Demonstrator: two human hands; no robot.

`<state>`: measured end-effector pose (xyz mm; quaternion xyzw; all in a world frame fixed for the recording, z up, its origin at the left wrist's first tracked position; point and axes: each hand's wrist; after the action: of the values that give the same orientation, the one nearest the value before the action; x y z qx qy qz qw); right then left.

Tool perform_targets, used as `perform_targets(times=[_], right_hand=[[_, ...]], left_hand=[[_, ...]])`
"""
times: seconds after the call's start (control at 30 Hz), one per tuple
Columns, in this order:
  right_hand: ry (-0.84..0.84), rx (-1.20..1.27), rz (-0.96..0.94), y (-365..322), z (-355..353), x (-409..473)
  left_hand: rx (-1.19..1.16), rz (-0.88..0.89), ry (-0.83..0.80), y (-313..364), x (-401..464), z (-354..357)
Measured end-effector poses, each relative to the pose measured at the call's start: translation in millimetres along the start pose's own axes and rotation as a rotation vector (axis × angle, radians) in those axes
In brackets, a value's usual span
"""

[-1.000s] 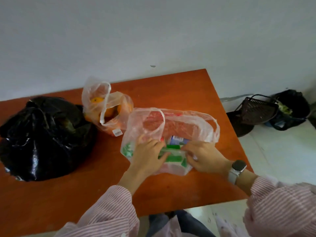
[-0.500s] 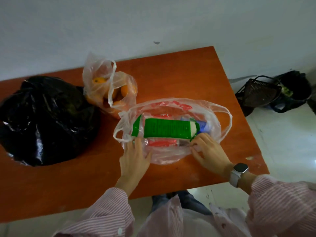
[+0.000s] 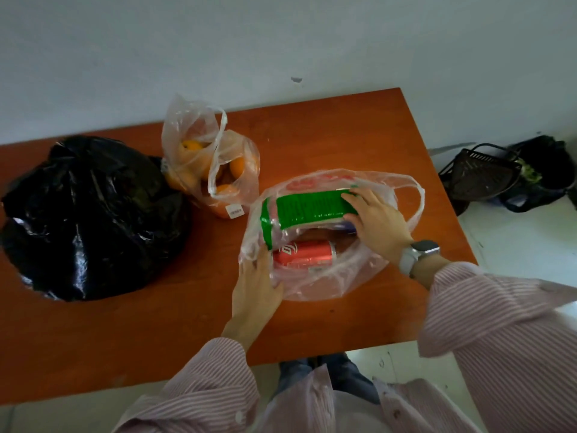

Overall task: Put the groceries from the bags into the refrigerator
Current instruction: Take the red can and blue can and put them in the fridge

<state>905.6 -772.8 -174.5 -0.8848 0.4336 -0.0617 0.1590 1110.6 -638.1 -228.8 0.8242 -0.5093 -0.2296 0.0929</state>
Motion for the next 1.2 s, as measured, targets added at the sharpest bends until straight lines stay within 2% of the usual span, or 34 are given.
perform_targets(times=[0.1,0.2,0.27,0.33,0.4,0.53,0.73,0.97,1.13,1.2], right_hand=[[0.055,0.105,0.141,11,1,22],[0.115,0.118,0.269,12,0,29],[0.154,0.049,0.234,9,3,20],[0.118,-0.016,0.118,9,6,5],[0.021,-0.056,0.034,14,9,-12],[-0.069,-0.107,0.032,25,15,-42],[0.154,0.188,0.374,19,31,-51],[0.263,0.433,0.391,21,34,-54],[0.186,0.615,0.608,38,38,-66],[0.158,0.649,0.623,43,42,-67]], left_hand=[[0.010,-0.004,0.093,10,-8,-16],[0.004,0.127,0.200,24,-6,-24],[0.006,0.237,0.271,34,2,-23],[0.032,0.284,0.212,51,7,-29],[0.052,0.215,0.117,58,12,-30],[0.107,0.112,0.121,45,10,-20],[-0.016,-0.068,0.145,29,-2,0],[-0.178,-0.116,0.105,34,-7,8],[-0.389,-0.203,0.050,35,-11,13],[-0.426,-0.221,0.010,32,-6,14]])
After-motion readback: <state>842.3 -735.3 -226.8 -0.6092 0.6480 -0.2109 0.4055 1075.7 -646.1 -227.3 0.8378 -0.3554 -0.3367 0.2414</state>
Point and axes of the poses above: each hand's wrist, its own x-axis towards the middle knuckle, its own z-axis out of the palm, y = z × x, and after that the axes turned 12 degrees about -z, right-handed
